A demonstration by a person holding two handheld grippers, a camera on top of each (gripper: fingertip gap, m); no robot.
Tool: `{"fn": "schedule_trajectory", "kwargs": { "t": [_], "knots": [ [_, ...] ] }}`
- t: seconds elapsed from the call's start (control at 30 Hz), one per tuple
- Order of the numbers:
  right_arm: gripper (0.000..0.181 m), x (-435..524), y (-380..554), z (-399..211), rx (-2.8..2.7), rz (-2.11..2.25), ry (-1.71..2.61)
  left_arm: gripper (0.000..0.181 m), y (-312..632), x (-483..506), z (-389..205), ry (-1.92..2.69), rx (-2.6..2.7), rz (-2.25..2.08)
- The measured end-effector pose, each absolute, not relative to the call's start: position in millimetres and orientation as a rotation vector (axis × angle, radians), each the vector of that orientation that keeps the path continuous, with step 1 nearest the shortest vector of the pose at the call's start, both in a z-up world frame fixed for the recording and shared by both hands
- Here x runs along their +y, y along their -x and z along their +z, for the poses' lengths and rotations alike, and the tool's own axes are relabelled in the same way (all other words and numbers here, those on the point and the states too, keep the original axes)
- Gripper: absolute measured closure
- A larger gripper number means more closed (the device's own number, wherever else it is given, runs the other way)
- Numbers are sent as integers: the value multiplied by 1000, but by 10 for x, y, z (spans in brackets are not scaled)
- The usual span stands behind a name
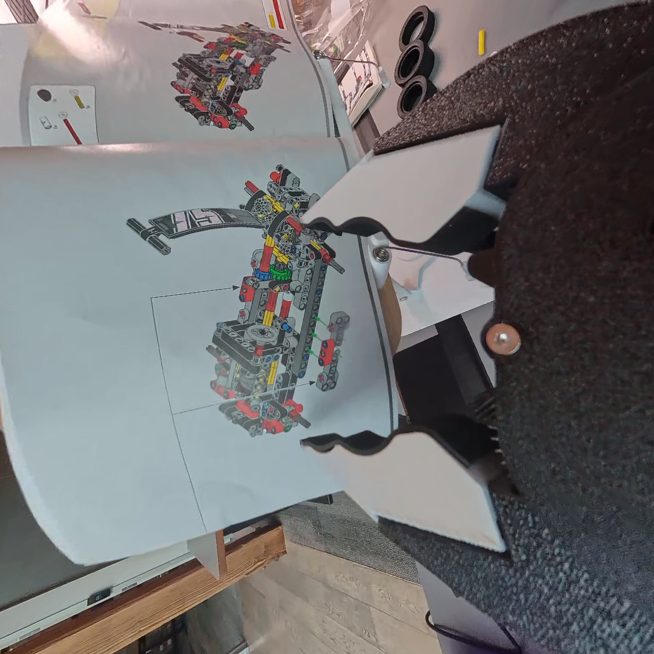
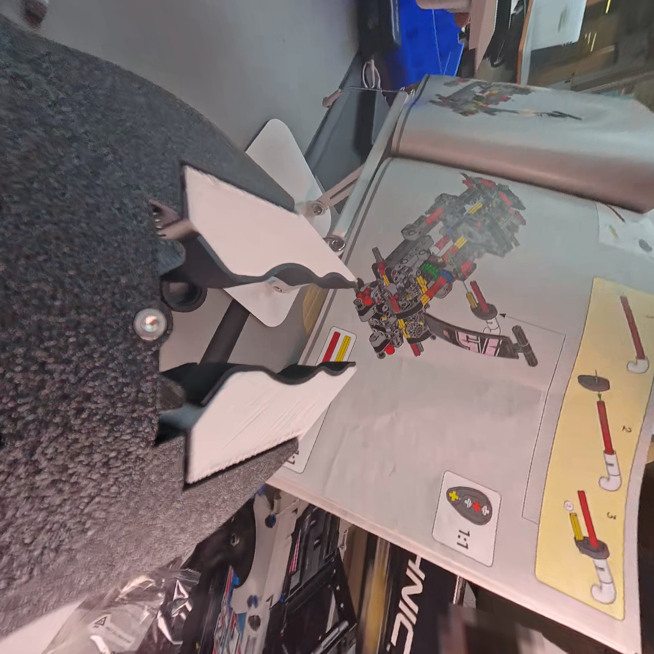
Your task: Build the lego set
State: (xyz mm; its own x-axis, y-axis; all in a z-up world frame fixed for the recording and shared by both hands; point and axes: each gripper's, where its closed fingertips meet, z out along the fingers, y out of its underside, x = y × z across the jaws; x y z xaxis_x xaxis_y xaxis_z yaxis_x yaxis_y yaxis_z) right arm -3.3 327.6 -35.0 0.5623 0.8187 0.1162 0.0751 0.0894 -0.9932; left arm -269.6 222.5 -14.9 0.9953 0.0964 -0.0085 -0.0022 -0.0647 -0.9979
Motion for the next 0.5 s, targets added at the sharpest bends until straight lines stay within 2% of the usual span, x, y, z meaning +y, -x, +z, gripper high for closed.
{"fn": "schedule_trajectory", "kwargs": {
  "t": [0.03,0.1,0.23,0.33,0.4,0.5],
  "knots": [
    [134,3312,16,-382,-831,657,1409,62,2673,2284,-188,1655,-68,87],
    [131,3335,14,-420,-836,651,1426,61,2643,2383,-284,1684,-69,125],
    [131,3278,3,-418,-815,685,1426,77,2647,2406,-308,1668,-109,210],
    [133,3207,-21,-433,-776,760,1434,101,2667,2344,-268,1640,-122,258],
    [134,3153,-54,-419,-748,799,1423,139,2660,2279,-226,1612,-110,266],
    [137,3107,-125,-379,-707,831,1406,151,2650,2239,-221,1605,-100,275]
  ]
}}
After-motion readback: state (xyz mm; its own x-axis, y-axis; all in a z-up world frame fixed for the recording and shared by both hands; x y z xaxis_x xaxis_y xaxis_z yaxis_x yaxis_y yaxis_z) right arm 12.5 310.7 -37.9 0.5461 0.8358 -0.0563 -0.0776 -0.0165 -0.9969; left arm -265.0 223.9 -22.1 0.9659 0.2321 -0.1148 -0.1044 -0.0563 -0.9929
